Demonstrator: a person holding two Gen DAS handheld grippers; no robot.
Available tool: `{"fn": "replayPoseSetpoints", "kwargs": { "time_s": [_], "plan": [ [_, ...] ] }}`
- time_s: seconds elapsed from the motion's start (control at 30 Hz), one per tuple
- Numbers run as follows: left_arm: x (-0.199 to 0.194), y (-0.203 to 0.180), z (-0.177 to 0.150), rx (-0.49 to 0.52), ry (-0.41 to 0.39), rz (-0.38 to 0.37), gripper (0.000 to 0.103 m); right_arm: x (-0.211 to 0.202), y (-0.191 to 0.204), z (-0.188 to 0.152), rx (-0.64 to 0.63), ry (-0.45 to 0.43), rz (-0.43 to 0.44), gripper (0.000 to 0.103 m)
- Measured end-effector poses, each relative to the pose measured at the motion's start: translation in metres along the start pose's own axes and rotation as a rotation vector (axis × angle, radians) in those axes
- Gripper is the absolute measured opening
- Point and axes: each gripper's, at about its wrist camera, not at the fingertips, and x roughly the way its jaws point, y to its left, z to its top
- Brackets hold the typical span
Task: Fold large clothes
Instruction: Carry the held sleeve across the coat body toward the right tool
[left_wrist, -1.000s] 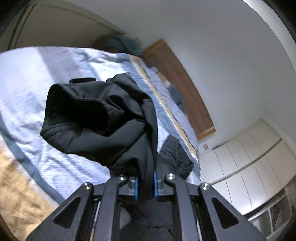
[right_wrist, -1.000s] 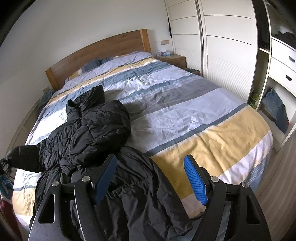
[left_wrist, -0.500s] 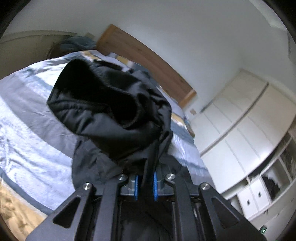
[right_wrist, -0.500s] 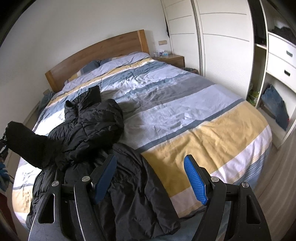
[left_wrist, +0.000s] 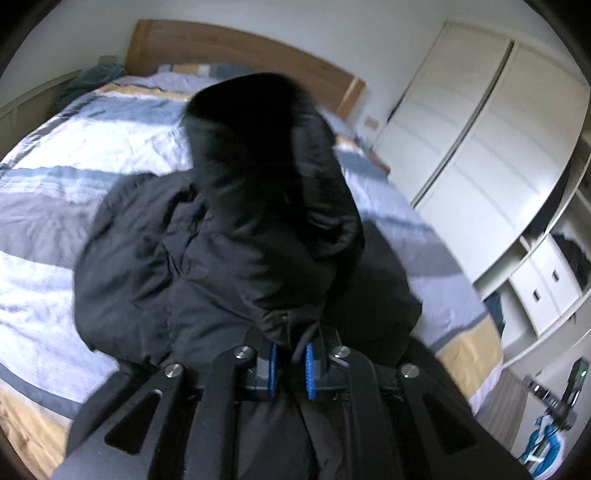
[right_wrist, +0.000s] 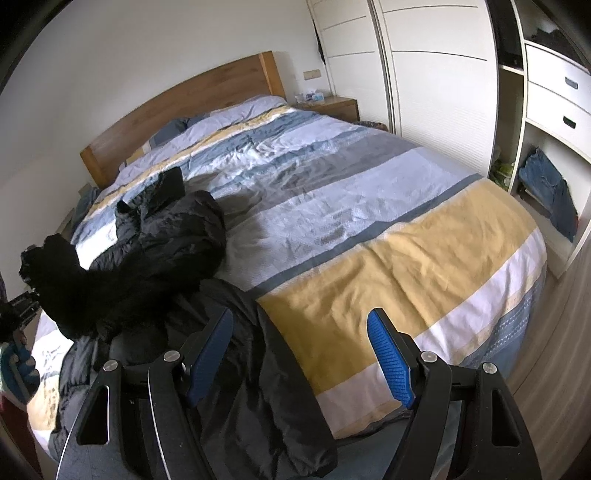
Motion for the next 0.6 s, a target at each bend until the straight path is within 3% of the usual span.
{"fn": "replayPoseSetpoints", "kwargs": {
  "time_s": [0.3, 0.5, 0.6],
  "plan": [
    [0.073, 0.000, -0.049, 0.000, 0.150, 0.036, 0.012, 0.030, 0.008, -0.007, -0.018, 0.057, 0.032, 0.074],
    [0.064, 0.014, -0.064, -0.024, 0.168, -0.064, 0.030, 0.043, 0.024, -0.011, -0.047, 0.086, 0.058, 0.074],
    [0.053, 0.010, -0.064, -0.002, 0.178, -0.084, 0.031, 0.048, 0.036, -0.012, -0.071, 0.097, 0.074, 0.074]
  ]
}}
